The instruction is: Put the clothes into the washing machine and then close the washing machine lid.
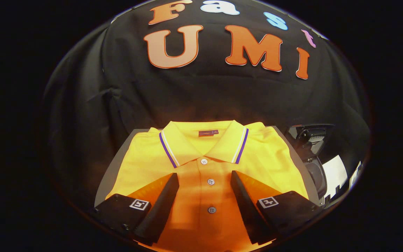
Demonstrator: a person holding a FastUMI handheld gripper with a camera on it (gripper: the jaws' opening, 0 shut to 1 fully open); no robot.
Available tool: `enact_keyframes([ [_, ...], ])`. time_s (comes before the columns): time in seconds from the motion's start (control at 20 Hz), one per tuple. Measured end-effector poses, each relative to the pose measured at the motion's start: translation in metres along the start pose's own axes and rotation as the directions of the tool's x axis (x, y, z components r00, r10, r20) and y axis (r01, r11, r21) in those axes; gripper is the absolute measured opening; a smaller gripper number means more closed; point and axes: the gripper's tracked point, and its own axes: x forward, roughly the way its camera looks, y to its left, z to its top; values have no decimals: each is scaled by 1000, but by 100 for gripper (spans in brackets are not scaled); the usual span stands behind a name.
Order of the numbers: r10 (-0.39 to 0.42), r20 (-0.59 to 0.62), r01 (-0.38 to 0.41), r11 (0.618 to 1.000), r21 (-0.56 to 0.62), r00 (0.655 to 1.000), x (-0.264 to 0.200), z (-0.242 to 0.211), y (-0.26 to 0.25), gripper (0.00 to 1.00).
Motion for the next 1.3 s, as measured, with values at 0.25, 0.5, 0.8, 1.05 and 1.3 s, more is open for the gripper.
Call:
enact_keyframes([
  [0.25,33,-20,-33,999,21,999,-1,-1,8,76],
  [0.5,35,-44,-34,999,38,998,-3,2,5,37],
  [0.8,17,-75,-15,1000,26,997,1,1,5,22],
  [1.05,41,-95,-39,999,28,995,1,4,5,10],
  [1.3,62,-6,-61,998,24,998,-9,24,-3,10],
])
